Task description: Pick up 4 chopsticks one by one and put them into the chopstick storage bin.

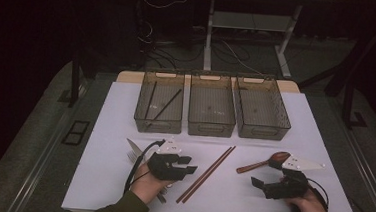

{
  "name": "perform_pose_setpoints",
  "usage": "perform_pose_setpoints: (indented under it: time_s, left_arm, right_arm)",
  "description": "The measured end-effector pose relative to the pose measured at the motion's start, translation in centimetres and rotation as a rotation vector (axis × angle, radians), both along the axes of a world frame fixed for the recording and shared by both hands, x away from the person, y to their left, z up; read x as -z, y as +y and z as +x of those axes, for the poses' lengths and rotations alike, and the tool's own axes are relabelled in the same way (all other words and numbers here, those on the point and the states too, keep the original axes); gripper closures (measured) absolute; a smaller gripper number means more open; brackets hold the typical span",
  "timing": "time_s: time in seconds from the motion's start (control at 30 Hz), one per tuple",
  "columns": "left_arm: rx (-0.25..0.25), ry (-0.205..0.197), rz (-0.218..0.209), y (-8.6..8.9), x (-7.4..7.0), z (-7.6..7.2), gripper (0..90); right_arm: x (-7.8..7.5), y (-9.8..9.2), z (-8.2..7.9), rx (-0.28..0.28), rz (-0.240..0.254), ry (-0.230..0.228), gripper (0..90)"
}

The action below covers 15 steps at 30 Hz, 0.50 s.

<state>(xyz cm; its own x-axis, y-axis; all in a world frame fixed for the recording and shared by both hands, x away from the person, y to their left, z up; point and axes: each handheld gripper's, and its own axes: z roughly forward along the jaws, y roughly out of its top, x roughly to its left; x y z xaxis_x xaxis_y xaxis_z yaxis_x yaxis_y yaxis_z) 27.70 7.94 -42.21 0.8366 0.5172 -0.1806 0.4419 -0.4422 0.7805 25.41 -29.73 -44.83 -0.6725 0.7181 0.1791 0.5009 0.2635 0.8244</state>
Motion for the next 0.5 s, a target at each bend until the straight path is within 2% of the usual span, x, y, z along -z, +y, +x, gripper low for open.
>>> perform_pose_setpoints:
  time_s: [0.3,0.5]
  left_arm:
    - [0.053,0.039,0.039,-1.5,1.0,-0.1,73.6]
    - [0.056,0.058,0.043,-1.8,1.3,-0.2,79.3]
  right_arm:
    - [0.0,0.0,0.0,-0.003,-0.003,-0.001,2.9]
    - [0.0,0.1,0.0,-0.004,-0.004,0.001,2.9]
